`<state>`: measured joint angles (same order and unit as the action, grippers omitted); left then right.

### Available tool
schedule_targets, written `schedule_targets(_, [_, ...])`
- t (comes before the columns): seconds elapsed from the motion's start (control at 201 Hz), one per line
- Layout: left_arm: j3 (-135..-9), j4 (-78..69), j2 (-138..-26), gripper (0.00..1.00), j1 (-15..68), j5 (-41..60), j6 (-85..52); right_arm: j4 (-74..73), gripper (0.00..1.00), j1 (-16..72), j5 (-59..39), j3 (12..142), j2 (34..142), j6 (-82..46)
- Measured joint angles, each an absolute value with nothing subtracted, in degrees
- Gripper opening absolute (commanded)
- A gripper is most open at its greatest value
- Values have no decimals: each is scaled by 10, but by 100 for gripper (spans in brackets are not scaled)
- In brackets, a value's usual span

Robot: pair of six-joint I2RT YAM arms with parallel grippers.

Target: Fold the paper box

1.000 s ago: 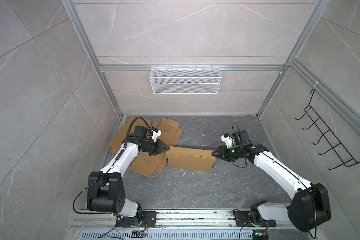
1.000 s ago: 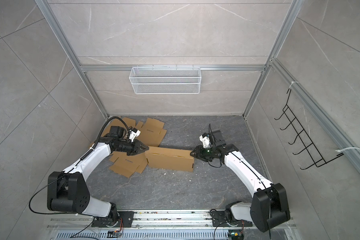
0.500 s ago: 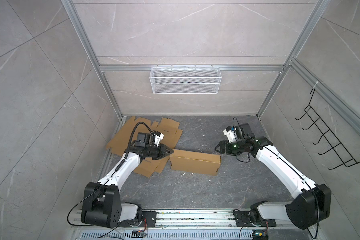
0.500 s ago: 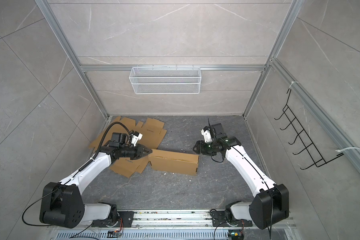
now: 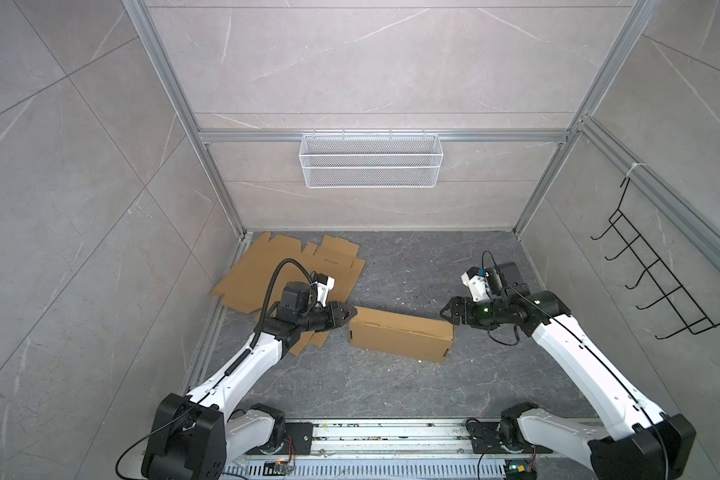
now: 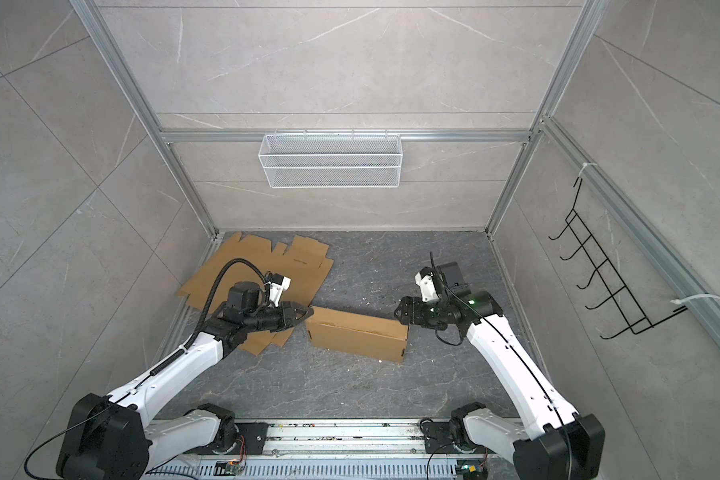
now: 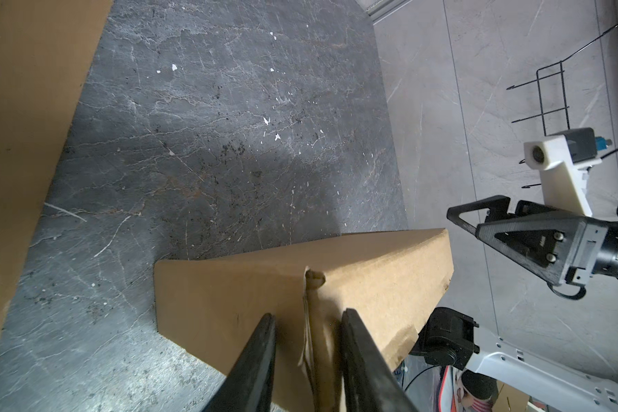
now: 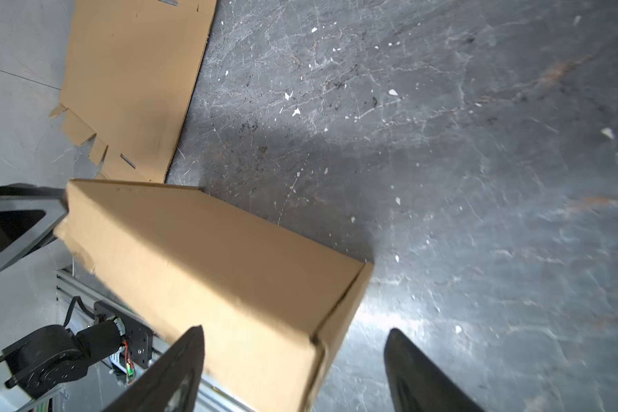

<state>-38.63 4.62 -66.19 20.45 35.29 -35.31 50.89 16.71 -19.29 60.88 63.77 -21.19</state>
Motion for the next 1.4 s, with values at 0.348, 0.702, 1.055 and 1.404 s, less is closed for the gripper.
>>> schedule_targets(0.348, [-358, 30, -628, 34, 213, 345, -361, 447, 66, 166, -317, 493, 593, -277])
schedule_targets(0.702, [-312, -55, -599, 37, 271, 235, -363, 407, 61, 158, -318, 475, 581, -215])
schedule_targets(1.055, [-256, -84, -529, 44, 324, 181, -376, 441, 60, 159, -311, 459, 554, -190])
schedule_targets(1.404, [-255, 6, -488, 63, 345, 200, -412, 479, 66, 196, -302, 404, 473, -275])
